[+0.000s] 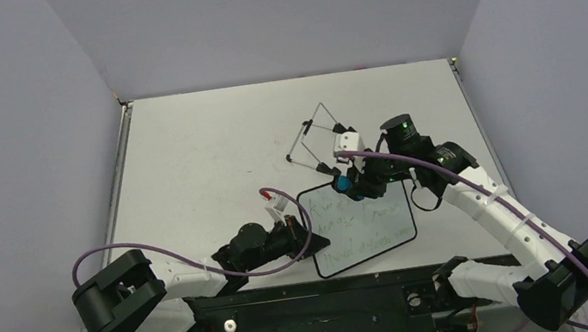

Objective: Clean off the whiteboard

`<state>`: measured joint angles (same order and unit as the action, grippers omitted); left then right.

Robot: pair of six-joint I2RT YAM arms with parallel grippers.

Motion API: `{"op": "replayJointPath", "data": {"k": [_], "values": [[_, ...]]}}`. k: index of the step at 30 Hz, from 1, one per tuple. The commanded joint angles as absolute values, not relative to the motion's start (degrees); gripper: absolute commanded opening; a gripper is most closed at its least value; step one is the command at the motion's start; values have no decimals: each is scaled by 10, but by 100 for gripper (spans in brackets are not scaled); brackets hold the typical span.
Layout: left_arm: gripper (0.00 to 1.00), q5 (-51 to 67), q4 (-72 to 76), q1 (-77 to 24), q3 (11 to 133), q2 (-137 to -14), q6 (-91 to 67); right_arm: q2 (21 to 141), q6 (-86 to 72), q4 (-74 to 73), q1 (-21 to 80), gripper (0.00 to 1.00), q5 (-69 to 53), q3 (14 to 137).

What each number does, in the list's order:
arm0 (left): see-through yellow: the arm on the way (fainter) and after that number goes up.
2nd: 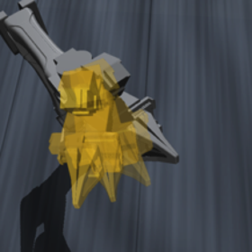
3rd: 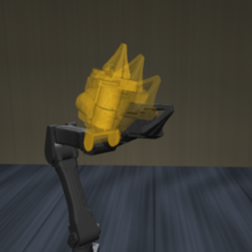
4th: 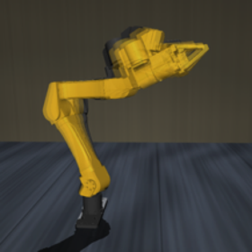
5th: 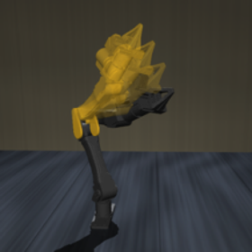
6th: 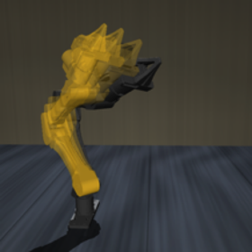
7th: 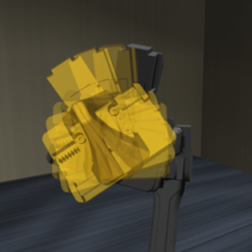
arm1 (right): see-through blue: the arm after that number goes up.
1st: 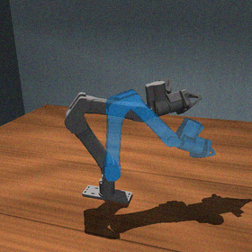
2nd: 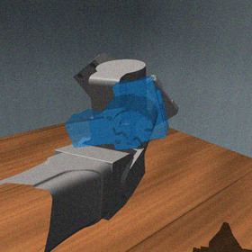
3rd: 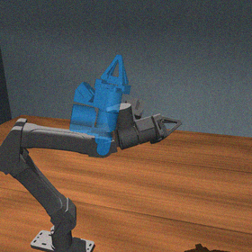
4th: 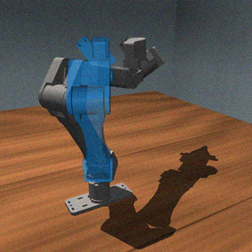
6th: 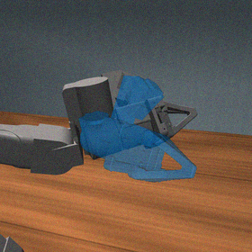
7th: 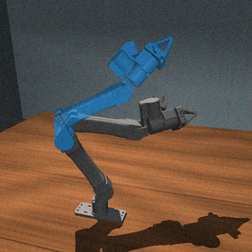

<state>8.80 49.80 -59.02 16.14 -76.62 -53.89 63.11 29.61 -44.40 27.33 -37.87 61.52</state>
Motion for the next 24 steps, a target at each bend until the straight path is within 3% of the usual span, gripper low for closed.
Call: {"op": "replayJointPath", "data": {"k": [1,9,24], "values": [[0,81,595,-593,210,-779,-586,649,269,-404,304,0,-342,635],[0,109,584,-591,241,-804,-615,682,407,-466,432,0,-266,649],[0,178,617,-578,249,-851,-650,691,394,-371,514,0,-94,587]]}}
